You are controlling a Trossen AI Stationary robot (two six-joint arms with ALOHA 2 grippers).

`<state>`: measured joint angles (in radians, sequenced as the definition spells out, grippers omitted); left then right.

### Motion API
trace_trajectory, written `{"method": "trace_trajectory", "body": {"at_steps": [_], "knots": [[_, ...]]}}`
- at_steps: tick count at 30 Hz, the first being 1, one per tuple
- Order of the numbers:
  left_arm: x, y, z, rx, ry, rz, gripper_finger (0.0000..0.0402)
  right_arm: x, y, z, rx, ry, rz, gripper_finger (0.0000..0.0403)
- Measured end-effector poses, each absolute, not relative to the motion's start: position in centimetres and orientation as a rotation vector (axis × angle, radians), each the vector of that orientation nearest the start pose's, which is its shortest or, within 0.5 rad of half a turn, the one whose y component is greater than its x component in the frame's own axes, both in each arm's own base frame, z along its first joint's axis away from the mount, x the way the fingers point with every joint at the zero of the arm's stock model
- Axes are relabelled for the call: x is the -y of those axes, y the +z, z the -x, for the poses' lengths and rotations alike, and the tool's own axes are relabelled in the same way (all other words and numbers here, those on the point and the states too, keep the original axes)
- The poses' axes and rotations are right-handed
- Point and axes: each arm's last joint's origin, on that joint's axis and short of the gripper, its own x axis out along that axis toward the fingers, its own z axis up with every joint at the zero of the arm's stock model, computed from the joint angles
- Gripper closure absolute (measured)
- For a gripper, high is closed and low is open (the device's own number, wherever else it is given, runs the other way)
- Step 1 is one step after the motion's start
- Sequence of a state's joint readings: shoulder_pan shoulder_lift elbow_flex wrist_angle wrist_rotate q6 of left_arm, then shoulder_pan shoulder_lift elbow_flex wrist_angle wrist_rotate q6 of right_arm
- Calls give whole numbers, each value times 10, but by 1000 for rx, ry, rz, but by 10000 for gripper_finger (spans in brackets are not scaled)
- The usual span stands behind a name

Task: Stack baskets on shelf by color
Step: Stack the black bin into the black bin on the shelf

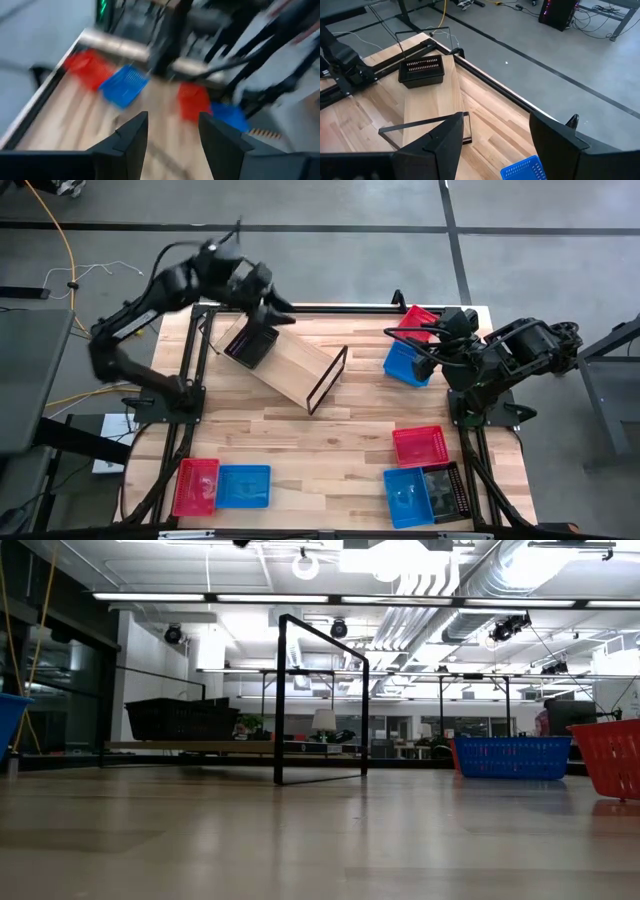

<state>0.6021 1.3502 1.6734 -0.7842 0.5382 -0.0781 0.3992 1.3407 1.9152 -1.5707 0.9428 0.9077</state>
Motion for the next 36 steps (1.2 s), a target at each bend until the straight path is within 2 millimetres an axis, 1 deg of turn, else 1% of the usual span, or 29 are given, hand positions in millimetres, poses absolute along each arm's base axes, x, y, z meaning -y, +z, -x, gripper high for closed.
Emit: {"method": "trace_trajectory", "body": {"at_steps": [4, 7, 9, 13, 17, 22, 24, 28, 30, 32, 34, 36], "knots": [[-98, 444, -208, -179, 103, 302, 241, -48, 473, -174, -489, -776, -196, 188], [-76, 428, -192, -64, 154, 304, 241, -48, 474, -175, -487, -768, -185, 188], [-64, 418, -182, -2, 179, 318, 241, -49, 475, -176, -479, -759, -182, 188], [-48, 407, -161, 89, 216, 319, 241, -50, 476, -179, -479, -727, -170, 188], [-41, 405, -149, 144, 264, 322, 241, -50, 478, -182, -474, -704, -191, 188], [-40, 408, -145, 166, 276, 314, 241, -48, 479, -187, -509, -638, -198, 188], [-40, 407, -146, 164, 276, 320, 241, -47, 480, -191, -531, -565, -231, 188], [-41, 406, -149, 152, 278, 323, 241, -50, 479, -200, -645, -297, -364, 188], [-42, 404, -151, 145, 281, 324, 241, -55, 475, -205, -730, -182, -473, 188], [-43, 404, -153, 139, 284, 324, 241, -64, 467, -209, -837, -116, -558, 188], [-44, 402, -155, 131, 285, 325, 241, -77, 458, -213, -944, -106, -596, 188], [-44, 401, -157, 123, 286, 326, 241, -91, 447, -215, -1038, -138, -589, 188]]}}
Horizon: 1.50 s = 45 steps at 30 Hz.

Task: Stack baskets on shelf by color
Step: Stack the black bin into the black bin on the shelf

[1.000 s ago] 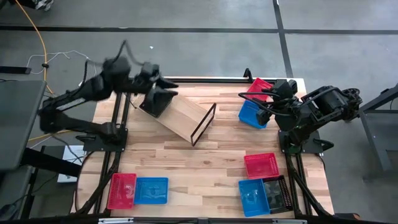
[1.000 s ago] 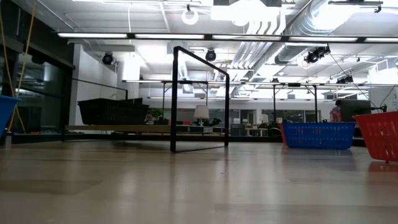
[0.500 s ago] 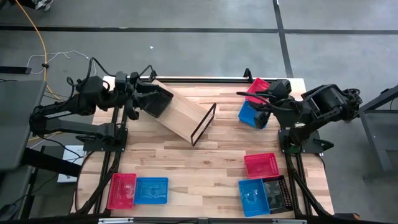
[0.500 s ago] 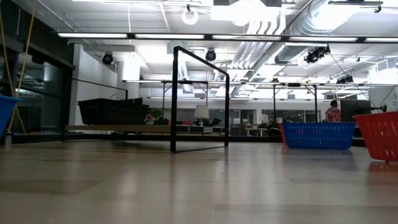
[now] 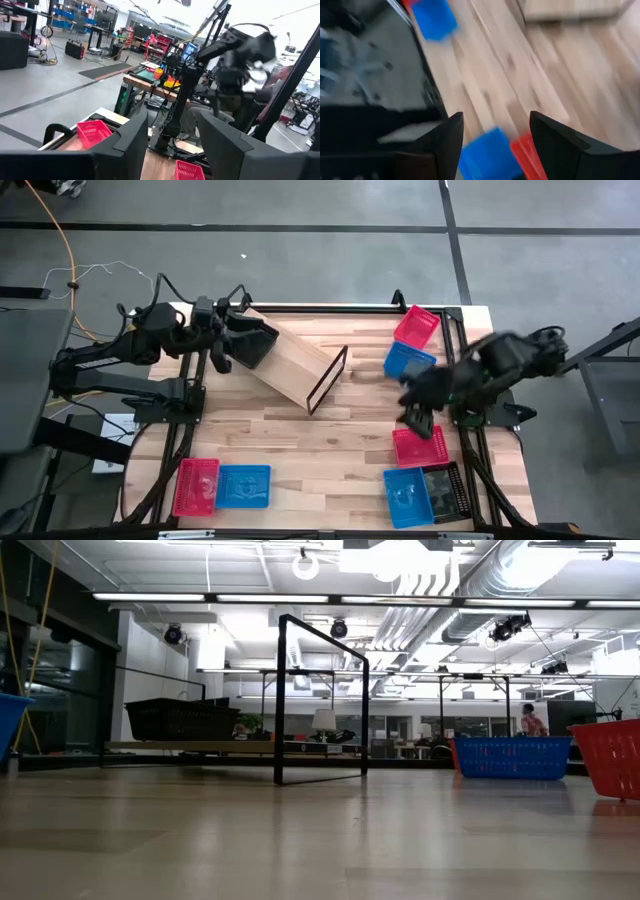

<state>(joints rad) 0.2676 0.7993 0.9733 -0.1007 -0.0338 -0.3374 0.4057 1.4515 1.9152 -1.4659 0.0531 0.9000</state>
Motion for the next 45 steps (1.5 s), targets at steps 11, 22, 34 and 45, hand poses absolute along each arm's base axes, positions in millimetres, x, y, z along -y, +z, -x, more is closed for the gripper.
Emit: {"method": "trace_trajectory", "body": {"at_steps": [11, 22, 34, 45], "knots": [[-45, 397, -164, 77, 244, 304, 241, -159, 408, -217, -1275, -283, -623, 188], [-44, 397, -165, 71, 217, 260, 241, -174, 315, -187, -1602, -481, -755, 188], [-44, 397, -164, 74, 232, 258, 241, -160, 215, -165, -1731, -827, -1005, 188], [-46, 397, -164, 84, 298, 259, 241, -160, 187, -163, -1731, -805, -1111, 188]]}}
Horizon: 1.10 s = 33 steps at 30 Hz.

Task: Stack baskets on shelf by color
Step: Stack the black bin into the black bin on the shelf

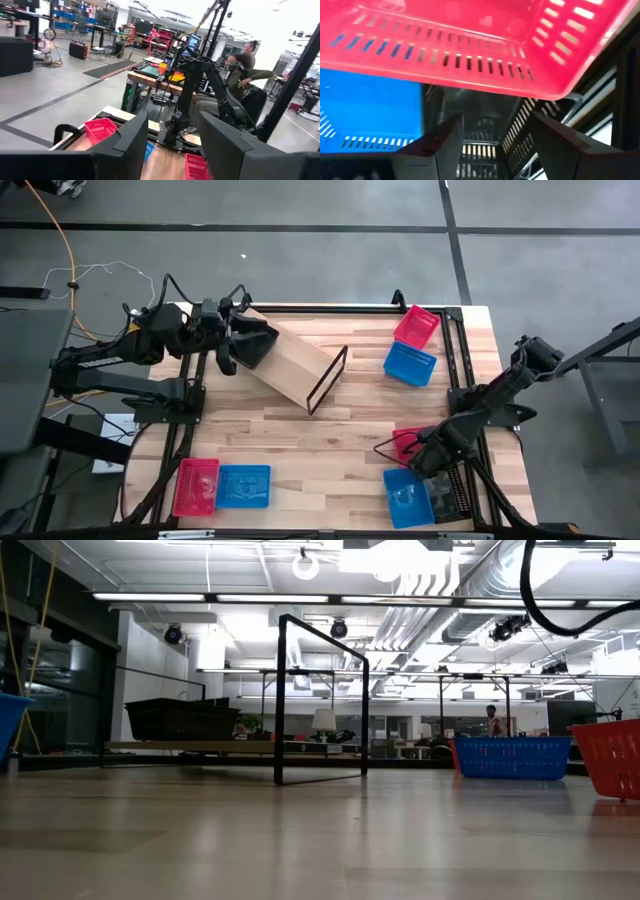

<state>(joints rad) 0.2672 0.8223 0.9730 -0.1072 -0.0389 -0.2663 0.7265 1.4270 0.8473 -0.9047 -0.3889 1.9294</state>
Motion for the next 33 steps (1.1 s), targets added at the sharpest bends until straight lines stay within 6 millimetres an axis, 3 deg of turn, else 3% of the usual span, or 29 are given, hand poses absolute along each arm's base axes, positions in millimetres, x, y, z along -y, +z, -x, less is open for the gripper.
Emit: {"method": "trace_trajectory", "body": {"at_steps": [5, 20, 28, 33], "knots": [[-46, 397, -164, 85, 302, 259, 241, -154, 178, -162, -1694, -864, -1110, 188], [-46, 397, -164, 85, 302, 260, 241, -128, 176, -183, -1482, -893, -1103, 188], [-46, 397, -164, 86, 301, 259, 241, -110, 176, -199, -1374, -840, -1068, 188], [-46, 398, -164, 86, 301, 260, 241, -101, 188, -199, -1350, -751, -1059, 188]]}}
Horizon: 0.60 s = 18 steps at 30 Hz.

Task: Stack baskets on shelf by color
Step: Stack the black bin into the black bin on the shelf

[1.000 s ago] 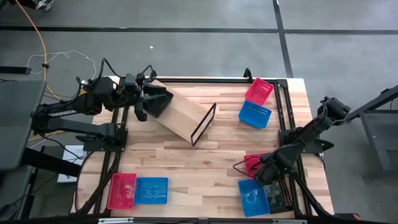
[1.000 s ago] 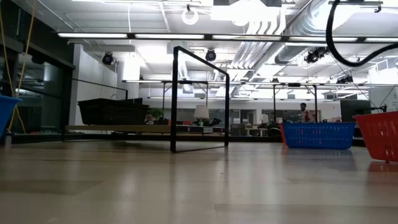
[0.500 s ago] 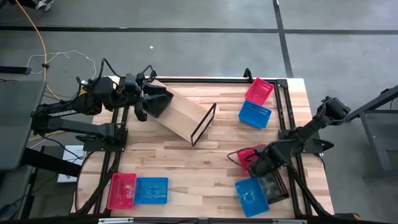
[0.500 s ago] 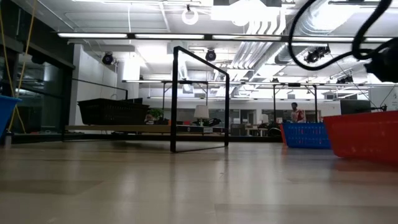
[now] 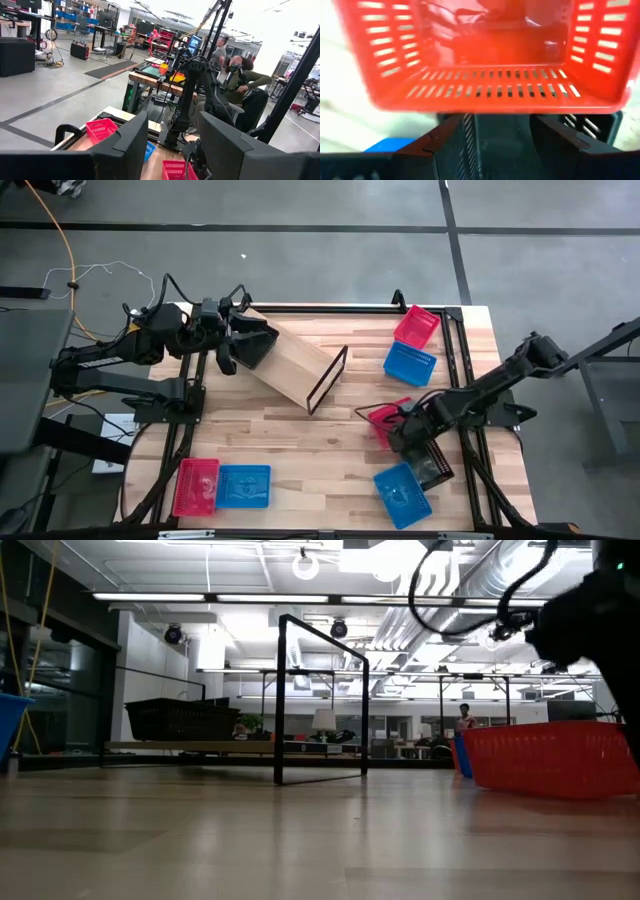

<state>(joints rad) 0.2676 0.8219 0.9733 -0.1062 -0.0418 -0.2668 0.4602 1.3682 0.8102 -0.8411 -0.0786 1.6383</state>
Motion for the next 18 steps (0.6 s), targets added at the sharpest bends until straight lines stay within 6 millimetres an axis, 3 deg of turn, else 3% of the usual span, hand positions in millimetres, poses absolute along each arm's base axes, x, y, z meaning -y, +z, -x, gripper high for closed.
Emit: {"method": "trace_trajectory", "body": {"at_steps": [5, 9, 18], "knots": [[-46, 398, -164, 86, 301, 259, 241, -100, 211, -180, -1337, -676, -1078, 188], [-46, 398, -164, 86, 301, 258, 241, -101, 221, -159, -1359, -725, -1092, 188], [-46, 398, -163, 85, 310, 244, 241, -107, 219, -139, -1480, -831, -1019, 188]]}}
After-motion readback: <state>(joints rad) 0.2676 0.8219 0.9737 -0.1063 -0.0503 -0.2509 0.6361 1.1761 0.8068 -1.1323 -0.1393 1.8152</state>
